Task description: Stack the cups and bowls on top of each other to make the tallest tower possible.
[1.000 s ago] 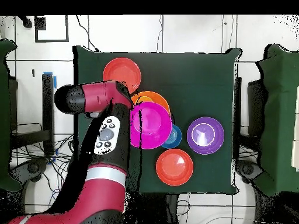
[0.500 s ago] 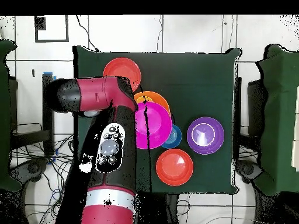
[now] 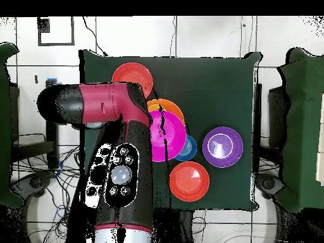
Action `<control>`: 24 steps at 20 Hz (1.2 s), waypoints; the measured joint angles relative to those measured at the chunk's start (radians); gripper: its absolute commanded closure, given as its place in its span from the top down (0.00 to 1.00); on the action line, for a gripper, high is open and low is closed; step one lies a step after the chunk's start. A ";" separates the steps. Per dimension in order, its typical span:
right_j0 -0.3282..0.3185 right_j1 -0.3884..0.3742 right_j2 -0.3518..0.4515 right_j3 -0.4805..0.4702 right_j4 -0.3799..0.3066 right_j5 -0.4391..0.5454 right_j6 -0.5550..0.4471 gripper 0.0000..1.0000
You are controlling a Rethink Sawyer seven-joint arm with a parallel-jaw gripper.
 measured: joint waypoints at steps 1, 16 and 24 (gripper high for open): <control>-0.015 -0.013 0.010 0.008 0.000 0.010 0.000 1.00; -0.177 -0.102 0.070 0.050 -0.026 0.093 0.000 1.00; -0.270 -0.100 0.128 0.050 -0.095 0.093 0.000 1.00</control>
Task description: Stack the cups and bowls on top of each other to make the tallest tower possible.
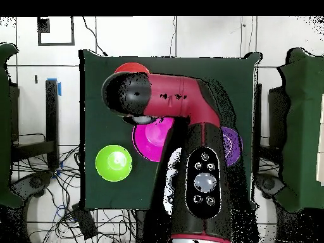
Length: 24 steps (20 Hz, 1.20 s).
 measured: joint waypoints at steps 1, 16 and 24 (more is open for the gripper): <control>-0.009 0.001 0.007 0.000 -0.007 0.000 0.000 1.00; -0.148 0.004 0.148 0.000 -0.121 0.003 -0.032 1.00; -0.187 0.004 0.209 0.000 -0.154 0.013 -0.049 1.00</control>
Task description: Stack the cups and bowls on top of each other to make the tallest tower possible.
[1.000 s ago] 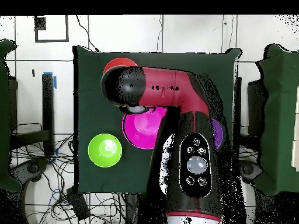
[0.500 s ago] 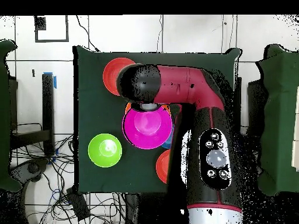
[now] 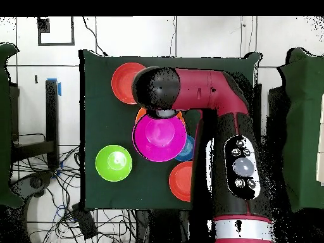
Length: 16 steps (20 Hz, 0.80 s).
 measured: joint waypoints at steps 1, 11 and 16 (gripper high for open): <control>-0.001 0.000 0.003 0.000 -0.001 0.001 0.000 1.00; -0.004 -0.007 0.056 0.000 -0.010 0.026 0.000 1.00; -0.005 -0.007 0.074 0.000 -0.017 0.036 0.000 1.00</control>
